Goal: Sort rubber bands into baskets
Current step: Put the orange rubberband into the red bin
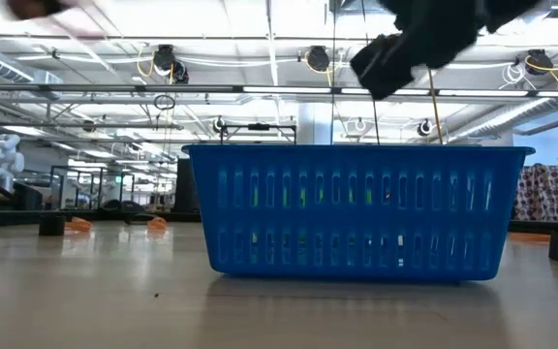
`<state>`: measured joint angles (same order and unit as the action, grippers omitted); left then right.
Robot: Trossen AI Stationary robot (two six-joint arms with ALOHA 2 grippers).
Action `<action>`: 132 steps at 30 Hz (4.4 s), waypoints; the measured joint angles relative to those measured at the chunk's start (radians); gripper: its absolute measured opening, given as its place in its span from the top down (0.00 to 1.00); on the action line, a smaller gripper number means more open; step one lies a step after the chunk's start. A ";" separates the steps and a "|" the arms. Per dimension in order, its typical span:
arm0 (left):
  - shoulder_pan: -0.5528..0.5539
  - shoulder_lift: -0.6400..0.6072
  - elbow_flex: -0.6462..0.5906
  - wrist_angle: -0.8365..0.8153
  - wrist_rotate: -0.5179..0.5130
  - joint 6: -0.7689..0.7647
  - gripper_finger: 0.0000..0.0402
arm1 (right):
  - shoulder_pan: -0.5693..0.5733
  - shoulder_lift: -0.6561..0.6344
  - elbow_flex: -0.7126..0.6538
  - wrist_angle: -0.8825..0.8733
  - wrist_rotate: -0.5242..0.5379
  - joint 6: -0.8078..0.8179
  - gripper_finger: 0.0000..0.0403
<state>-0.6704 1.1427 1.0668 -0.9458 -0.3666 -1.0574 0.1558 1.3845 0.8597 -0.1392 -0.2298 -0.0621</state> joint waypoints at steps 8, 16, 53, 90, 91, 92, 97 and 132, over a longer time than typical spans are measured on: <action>-0.143 0.127 0.000 -0.112 0.359 -0.507 1.00 | -0.027 0.134 0.000 0.122 0.047 -0.149 0.65; -0.208 0.288 0.000 -0.108 0.393 -0.529 0.95 | -0.075 0.107 0.001 0.192 0.180 -0.187 0.65; 0.164 0.258 0.000 -0.222 0.223 0.082 0.66 | -0.108 0.107 0.001 0.060 0.261 -0.155 0.65; 1.076 0.272 -0.395 0.496 0.218 0.566 0.66 | -0.132 0.107 0.001 -0.016 0.359 -0.208 0.65; 1.073 0.280 -0.403 0.522 0.228 0.566 0.66 | -0.132 0.107 0.001 -0.016 0.359 -0.208 0.65; 1.074 0.289 -0.411 0.548 0.237 0.567 0.66 | -0.132 0.107 0.001 -0.016 0.359 -0.209 0.65; 1.074 0.343 -0.423 0.578 0.239 0.570 0.66 | -0.132 0.107 0.001 -0.015 0.355 -0.209 0.65; 0.537 0.184 -0.256 0.010 0.746 0.168 0.99 | -0.132 0.108 0.001 -0.021 0.355 -0.111 0.65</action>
<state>-0.1331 1.3270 0.8112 -0.9355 0.3794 -0.8897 0.0239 1.4929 0.8608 -0.1600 0.1253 -0.1730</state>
